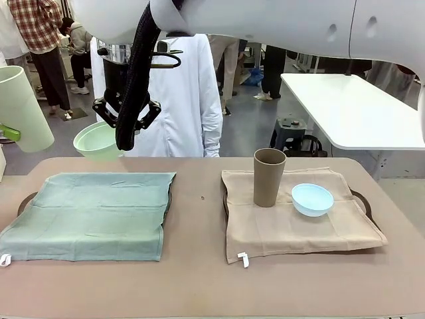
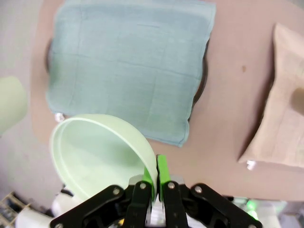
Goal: Set up a tray with a mat and arrange the tableware.
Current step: Place the Picnic Bowl and Reusable plastic cup back onto the Handle tray in front of the human's position.
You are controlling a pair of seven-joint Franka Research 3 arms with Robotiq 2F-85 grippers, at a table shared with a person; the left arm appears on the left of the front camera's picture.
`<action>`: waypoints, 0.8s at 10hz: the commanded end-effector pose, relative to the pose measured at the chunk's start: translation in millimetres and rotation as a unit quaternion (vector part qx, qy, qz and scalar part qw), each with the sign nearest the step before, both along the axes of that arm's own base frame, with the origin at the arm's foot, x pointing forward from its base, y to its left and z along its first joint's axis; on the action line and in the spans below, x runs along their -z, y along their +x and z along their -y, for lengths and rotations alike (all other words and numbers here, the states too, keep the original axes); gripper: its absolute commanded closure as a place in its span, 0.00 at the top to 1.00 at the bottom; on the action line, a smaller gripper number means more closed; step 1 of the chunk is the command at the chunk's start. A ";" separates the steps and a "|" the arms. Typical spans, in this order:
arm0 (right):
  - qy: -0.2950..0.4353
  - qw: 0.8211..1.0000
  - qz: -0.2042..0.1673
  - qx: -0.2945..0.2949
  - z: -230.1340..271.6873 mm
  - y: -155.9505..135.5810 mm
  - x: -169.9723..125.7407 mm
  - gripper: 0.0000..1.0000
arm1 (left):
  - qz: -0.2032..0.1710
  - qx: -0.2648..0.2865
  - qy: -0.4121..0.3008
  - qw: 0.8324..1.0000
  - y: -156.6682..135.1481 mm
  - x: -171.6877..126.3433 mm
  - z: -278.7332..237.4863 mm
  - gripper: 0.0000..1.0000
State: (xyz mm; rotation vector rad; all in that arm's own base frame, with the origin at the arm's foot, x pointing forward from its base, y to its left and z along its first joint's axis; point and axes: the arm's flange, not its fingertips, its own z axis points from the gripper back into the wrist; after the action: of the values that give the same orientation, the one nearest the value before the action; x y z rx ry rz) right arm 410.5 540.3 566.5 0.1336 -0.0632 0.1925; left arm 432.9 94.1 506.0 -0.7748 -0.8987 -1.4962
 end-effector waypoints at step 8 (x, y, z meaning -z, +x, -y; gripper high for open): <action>0.053 0.998 -0.017 -0.014 -2.1 81.6 155.6 0.04 | -0.026 0.010 0.022 0.999 71.4 132.7 23.8 0.82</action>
State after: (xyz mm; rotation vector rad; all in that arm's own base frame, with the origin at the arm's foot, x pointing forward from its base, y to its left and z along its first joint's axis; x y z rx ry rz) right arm 490.5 540.1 413.3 0.2179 -0.0309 0.1975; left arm 494.9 69.6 369.8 -0.8027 -0.7787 -1.5072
